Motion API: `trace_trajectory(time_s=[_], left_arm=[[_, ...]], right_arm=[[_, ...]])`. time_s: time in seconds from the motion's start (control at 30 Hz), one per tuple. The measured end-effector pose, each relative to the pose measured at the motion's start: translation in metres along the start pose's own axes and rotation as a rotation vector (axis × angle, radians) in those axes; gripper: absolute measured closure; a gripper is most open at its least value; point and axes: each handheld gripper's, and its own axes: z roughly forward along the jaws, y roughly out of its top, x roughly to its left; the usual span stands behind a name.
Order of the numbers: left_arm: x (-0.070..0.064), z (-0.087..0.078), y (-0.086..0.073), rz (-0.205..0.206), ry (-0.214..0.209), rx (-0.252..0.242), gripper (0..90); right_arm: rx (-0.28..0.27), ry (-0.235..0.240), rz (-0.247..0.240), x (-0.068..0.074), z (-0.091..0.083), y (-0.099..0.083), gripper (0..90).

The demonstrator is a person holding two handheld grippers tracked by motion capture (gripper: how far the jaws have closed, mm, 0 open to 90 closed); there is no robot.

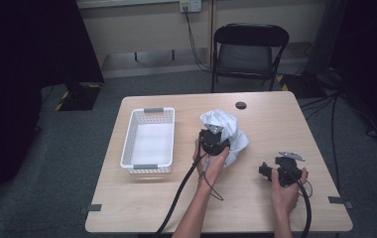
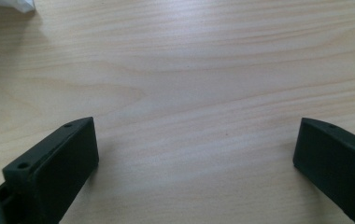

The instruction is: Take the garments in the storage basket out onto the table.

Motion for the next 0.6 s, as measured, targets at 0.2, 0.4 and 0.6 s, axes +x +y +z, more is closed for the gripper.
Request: trace_trajectory(time_s=[0.2,0.4,0.6], left_arm=[[0.000,0.006,-0.003,0.003,0.007,0.020,66.0],[-0.002,0.012,-0.007,0.040,0.047,0.041,65.6],[-0.002,0.018,-0.010,0.036,0.044,0.064,65.6]], right_arm=[[0.000,0.000,0.000,0.000,0.000,0.000,0.0],[0.000,0.000,0.000,0.000,0.000,0.000,0.0],[0.000,0.000,0.000,0.000,0.000,0.000,0.0]])
